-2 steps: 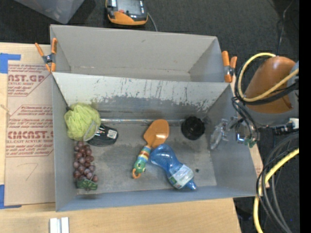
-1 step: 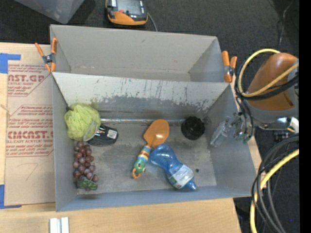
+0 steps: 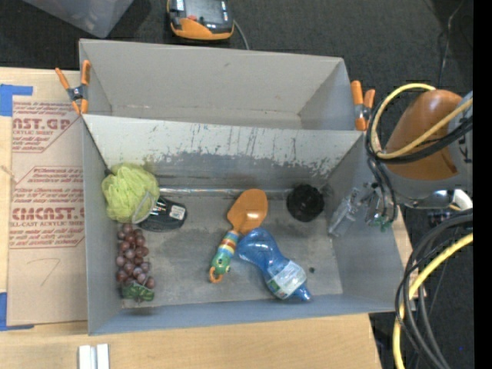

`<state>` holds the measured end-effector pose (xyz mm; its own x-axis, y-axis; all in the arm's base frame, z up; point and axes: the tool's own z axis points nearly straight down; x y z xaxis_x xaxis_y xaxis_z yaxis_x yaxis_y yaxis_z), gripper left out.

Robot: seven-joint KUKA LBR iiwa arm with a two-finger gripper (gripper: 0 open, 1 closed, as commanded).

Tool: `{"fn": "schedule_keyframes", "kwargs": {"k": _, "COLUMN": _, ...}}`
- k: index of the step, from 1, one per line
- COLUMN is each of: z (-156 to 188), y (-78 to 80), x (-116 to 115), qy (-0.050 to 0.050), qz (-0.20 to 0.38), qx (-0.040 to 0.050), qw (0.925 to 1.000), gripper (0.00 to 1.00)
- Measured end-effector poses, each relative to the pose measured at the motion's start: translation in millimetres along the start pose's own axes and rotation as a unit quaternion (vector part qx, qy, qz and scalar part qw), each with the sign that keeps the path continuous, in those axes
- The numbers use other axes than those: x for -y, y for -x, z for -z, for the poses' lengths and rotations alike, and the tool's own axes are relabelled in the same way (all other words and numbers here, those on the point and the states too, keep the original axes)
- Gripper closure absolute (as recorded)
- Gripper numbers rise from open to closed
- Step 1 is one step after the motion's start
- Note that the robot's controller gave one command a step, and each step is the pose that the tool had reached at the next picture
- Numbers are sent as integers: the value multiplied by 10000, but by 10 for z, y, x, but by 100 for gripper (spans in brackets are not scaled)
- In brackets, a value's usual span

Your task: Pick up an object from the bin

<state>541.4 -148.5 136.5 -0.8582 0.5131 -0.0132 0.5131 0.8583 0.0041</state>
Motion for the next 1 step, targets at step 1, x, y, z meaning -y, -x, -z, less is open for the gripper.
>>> {"fn": "schedule_keyframes", "kwargs": {"k": 1, "z": 88, "y": 45, "x": 27, "qy": 10, "qz": -2, "qx": 14, "qw": 10000, "gripper": 100}}
